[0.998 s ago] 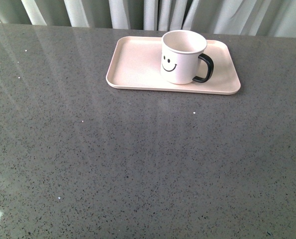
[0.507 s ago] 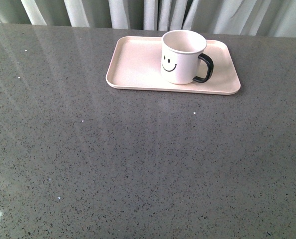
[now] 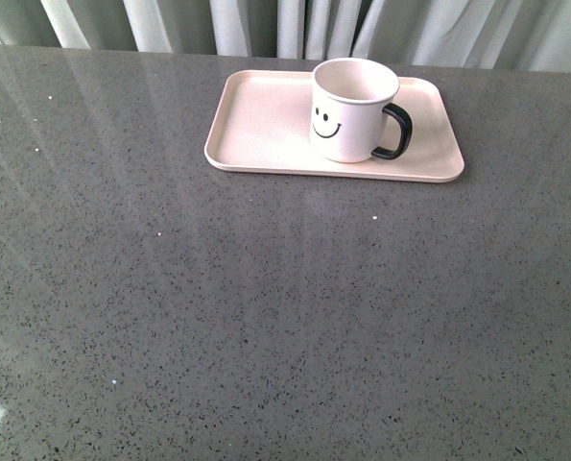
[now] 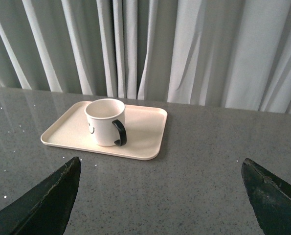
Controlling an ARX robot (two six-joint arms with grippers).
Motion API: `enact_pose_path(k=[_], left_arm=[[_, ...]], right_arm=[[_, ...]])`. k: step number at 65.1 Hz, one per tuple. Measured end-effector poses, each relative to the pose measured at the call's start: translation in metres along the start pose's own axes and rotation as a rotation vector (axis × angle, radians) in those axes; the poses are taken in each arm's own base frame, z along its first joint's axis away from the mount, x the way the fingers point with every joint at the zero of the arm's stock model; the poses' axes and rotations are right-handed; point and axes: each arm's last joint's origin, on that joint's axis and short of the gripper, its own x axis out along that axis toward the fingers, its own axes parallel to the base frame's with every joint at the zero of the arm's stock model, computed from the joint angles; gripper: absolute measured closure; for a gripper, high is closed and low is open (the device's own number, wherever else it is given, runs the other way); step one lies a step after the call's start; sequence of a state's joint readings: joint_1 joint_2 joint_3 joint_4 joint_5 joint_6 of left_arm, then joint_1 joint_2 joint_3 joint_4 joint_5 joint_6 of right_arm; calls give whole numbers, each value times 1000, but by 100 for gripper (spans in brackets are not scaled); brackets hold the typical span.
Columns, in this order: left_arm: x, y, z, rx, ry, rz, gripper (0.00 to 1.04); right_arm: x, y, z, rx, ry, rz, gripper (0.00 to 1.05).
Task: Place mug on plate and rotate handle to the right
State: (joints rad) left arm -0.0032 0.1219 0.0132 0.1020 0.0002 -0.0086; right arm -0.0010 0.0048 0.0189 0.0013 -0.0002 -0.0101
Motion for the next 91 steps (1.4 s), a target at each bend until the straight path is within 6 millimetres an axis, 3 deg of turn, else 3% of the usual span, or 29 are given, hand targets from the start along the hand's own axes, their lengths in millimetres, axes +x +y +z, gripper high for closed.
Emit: enact_pose_path(k=[18,40,47,51,56,63,78,87,91], left_arm=[[-7,0,-1,0,-3,1,103],[-7,0,-1,0,-3,1,43],[-7,0,-1,0,-4,0,23],[-7,0,-1,2,-4,1,8],[-7,0,-1,3,-4,1,10],[-7,0,-1,3,-4,1,9],[-7,0,-1,3,-4,1,9],[-7,0,-1,3,-4,1,9],[-7,0,-1,3,-4,1,9]], right_arm=[[0,0,0,0,0,0,9],[0,0,0,0,4,5,9],[7,-5,6,53,479,216,9],[35,-15,24,87,607,226,9],[68,-23,44,60,574,208,9],[111,-31,56,32,566,176,9],[215,-25,55,-1,653,144,9],[279,-3,45,-2,753,157,9],[299,7,41,-14,783,144,9]])
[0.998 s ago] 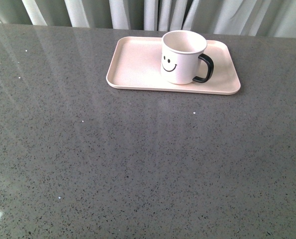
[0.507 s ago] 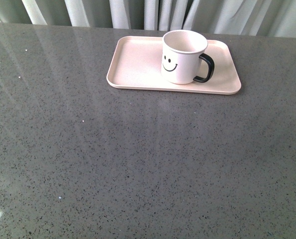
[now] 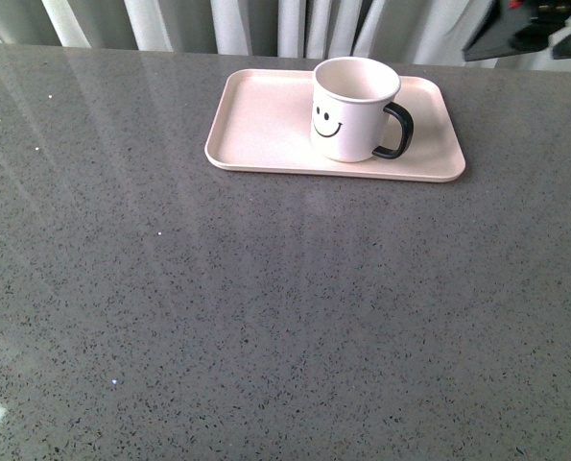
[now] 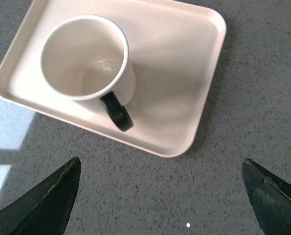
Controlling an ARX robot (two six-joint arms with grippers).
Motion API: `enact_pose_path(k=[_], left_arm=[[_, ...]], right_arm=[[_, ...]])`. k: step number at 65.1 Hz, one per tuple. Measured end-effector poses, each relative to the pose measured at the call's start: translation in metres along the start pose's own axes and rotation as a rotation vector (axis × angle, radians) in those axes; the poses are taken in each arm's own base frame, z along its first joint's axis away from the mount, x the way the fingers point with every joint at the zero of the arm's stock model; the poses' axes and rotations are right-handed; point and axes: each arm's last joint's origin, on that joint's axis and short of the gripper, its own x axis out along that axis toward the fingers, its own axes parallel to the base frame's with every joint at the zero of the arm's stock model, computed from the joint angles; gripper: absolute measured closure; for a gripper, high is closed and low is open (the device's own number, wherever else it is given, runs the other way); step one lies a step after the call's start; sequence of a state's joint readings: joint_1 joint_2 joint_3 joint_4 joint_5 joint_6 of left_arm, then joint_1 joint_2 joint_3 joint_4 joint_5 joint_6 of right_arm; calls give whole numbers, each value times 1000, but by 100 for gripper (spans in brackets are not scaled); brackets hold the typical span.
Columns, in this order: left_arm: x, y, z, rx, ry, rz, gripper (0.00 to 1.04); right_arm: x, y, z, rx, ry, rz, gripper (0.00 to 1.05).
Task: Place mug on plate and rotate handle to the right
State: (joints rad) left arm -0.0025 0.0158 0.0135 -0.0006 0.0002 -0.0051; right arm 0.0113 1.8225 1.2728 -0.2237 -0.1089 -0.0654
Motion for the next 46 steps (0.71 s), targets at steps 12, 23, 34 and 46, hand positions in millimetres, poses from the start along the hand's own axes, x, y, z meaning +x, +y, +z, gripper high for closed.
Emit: enact_pose_path(k=[12,23,34,46], left_arm=[[0,0,0,0,0,0,9],[0,0,0,0,0,0,9],[0,0,0,0,0,0,9],[0,0,0,0,0,0,9]], right_arm=[[45,25,27,19,84,10,9],[63,34,37,40,111,5,9],[80,34,38,89,146,-4,9],[89,34,39,139,158,-4,9]])
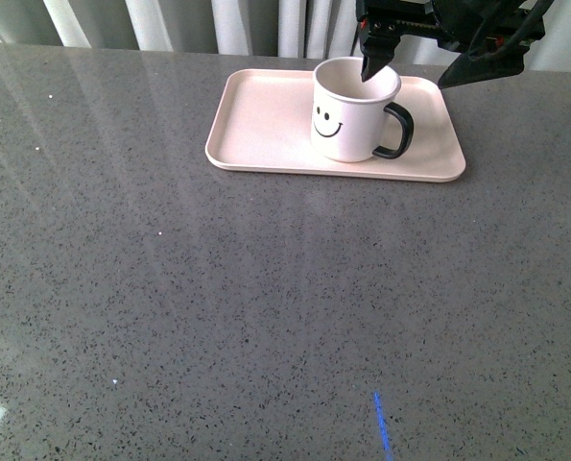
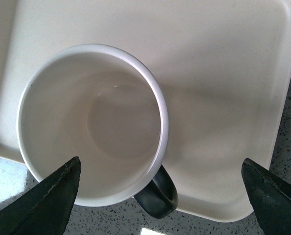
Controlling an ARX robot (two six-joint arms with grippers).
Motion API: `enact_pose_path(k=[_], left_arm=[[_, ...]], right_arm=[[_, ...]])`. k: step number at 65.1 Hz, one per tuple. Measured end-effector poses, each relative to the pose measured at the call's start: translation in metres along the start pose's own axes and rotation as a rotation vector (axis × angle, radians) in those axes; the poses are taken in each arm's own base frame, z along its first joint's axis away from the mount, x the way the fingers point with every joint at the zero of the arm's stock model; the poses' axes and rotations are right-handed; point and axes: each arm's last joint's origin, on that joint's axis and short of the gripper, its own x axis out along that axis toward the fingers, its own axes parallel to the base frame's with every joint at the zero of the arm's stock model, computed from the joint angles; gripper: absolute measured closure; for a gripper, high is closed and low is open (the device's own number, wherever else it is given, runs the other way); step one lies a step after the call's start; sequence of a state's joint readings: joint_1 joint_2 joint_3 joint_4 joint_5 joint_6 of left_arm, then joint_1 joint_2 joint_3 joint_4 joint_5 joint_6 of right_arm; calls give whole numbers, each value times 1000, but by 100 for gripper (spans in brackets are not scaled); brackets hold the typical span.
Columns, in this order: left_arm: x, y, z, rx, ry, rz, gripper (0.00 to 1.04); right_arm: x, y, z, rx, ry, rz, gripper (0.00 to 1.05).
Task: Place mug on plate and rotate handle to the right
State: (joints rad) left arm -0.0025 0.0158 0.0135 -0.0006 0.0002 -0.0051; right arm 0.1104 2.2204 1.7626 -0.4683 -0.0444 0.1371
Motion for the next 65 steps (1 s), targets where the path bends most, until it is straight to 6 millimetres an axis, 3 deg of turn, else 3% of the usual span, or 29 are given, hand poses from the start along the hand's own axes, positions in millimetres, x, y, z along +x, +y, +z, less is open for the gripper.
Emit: enact_pose_path(k=[43,51,65], left_arm=[[0,0,0,0,0,0,9],[0,0,0,0,0,0,9],[0,0,0,0,0,0,9]], right_arm=[[16,-1,4,30,27,-30,9],[18,-1,2,33,33,-36,16],[26,-2,-1,34,56,-52,41]])
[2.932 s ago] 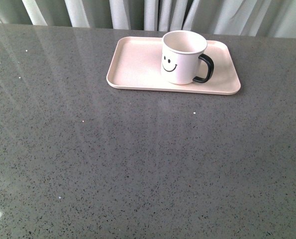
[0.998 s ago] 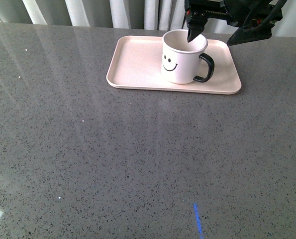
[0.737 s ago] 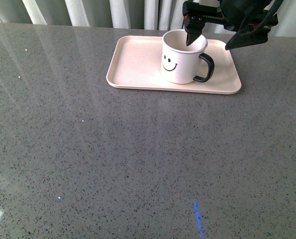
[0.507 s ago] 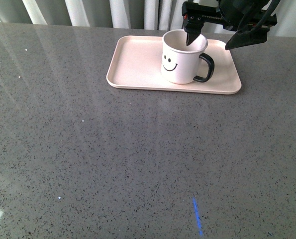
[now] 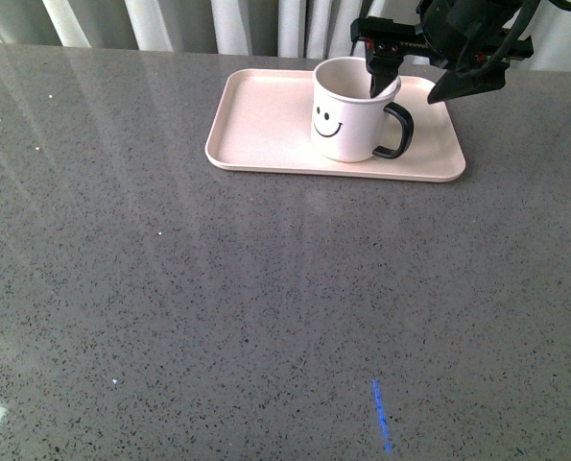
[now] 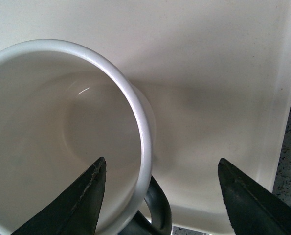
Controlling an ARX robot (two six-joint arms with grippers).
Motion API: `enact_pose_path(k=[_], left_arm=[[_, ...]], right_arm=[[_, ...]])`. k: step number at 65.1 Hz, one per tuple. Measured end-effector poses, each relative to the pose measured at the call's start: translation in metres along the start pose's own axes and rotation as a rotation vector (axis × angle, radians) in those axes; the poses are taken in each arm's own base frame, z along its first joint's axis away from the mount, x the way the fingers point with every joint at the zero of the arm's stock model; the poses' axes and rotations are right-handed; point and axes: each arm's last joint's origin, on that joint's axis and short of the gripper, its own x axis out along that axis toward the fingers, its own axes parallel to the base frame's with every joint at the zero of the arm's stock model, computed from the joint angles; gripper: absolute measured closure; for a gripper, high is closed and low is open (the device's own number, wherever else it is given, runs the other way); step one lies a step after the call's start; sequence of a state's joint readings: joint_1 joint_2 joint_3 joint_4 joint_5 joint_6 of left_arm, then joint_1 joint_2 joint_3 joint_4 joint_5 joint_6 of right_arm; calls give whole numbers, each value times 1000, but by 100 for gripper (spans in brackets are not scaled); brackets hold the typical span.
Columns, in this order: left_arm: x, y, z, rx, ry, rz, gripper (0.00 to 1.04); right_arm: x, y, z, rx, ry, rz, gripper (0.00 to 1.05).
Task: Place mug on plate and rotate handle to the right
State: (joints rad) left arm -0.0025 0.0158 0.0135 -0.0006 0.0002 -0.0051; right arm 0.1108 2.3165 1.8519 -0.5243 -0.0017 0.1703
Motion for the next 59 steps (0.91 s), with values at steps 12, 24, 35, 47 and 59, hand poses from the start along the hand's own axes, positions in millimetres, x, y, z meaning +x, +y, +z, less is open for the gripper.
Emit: enact_pose_path(k=[12,24,35,47,59], left_arm=[[0,0,0,0,0,0,9],[0,0,0,0,0,0,9],[0,0,0,0,0,0,9],[0,0,0,0,0,0,9],[0,0,0,0,0,0,9]], right_arm=[[4,2,4,4,7,-5,72],[-2,8,13,11,-8,7,103],[-5,11,17,12,-12,16,103],[-9,11,19,-6,-10,43,103],[-22,4,25,-90,-7,130,103]])
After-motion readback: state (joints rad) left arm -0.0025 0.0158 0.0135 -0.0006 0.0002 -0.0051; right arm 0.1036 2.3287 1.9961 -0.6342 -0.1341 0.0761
